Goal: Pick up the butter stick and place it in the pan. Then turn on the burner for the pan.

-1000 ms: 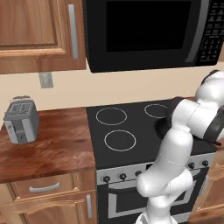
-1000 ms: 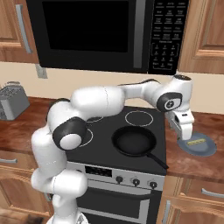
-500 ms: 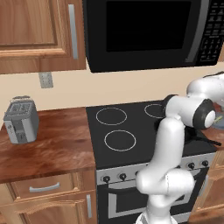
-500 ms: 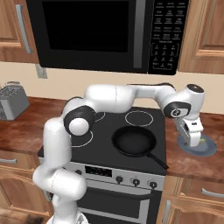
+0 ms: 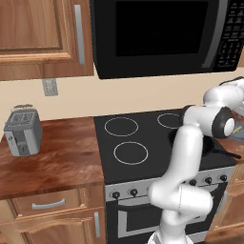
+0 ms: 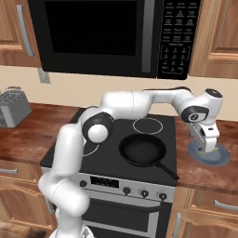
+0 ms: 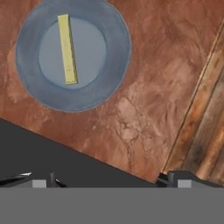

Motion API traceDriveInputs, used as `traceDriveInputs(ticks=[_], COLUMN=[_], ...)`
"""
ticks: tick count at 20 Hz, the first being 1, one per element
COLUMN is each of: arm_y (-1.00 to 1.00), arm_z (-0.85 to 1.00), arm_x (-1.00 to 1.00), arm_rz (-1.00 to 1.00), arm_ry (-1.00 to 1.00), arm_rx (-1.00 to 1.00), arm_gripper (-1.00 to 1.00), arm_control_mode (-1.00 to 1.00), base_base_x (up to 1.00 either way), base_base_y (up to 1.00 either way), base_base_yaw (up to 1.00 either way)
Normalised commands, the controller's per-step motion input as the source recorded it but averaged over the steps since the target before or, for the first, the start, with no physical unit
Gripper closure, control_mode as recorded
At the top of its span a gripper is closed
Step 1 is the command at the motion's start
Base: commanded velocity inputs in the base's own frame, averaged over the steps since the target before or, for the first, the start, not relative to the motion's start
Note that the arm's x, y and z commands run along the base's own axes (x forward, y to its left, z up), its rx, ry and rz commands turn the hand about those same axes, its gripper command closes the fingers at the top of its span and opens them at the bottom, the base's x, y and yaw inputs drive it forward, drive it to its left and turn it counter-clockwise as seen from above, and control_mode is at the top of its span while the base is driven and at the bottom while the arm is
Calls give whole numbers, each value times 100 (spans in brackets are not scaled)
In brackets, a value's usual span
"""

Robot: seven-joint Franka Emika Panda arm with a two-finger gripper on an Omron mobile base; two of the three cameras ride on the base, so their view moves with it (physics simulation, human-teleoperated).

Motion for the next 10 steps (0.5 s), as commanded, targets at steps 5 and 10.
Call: traceDriveInputs(ticks=[5,10], arm_y=[-2,-14], arm_z=[-40,-44], arm_x=[29,22], arm_rz=[0,0], arm_ry=[0,0], arm_rx=[0,0], arm_gripper=[-100,-100], arm_control_mode=[-100,-100], base_base_x=[0,0], base_base_y=[0,0], base_base_yaw=[0,0])
